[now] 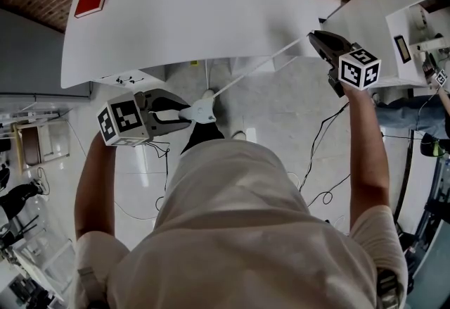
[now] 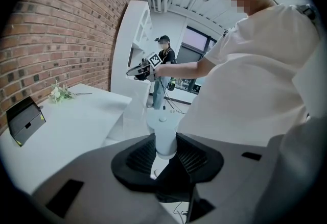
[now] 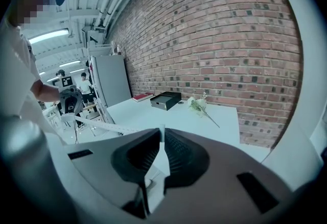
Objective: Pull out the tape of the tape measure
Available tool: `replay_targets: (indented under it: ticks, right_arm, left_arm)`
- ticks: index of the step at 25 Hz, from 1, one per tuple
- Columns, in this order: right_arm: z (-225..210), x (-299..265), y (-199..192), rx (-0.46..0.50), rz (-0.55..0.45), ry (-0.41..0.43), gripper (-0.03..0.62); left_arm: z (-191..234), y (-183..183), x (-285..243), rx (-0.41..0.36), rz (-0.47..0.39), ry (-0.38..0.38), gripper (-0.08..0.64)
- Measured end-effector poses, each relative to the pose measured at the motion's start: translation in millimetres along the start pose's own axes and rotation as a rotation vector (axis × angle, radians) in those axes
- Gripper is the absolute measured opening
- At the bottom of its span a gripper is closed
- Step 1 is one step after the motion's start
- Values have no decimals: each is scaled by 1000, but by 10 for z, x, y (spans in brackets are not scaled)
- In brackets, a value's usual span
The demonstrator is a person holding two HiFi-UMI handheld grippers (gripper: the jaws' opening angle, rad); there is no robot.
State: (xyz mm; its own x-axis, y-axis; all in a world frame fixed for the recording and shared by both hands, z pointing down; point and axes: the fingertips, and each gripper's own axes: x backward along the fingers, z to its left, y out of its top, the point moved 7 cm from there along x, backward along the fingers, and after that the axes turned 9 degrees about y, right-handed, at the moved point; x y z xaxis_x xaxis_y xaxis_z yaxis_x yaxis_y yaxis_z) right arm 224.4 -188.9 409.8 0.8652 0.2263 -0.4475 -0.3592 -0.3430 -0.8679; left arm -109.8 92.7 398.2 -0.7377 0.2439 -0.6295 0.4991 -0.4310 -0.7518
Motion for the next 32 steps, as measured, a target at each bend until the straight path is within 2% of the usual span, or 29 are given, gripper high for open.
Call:
replay_targets:
  ticks: [7, 11, 16, 32]
  right_arm:
    - [-64, 29, -8, 6, 6, -14, 34]
    - [-142, 49, 7, -3, 0, -51, 34]
    - [-136, 53, 23, 8, 15, -14, 34]
    - [-231, -89, -82, -15, -5, -17, 35]
  left_arm:
    - [41, 33, -23, 13, -9, -7, 121]
    - [55, 37, -18, 11, 1, -12, 121]
    - [126, -20, 42, 21, 11, 10, 121]
    - [395, -107, -50, 21, 60, 64, 123]
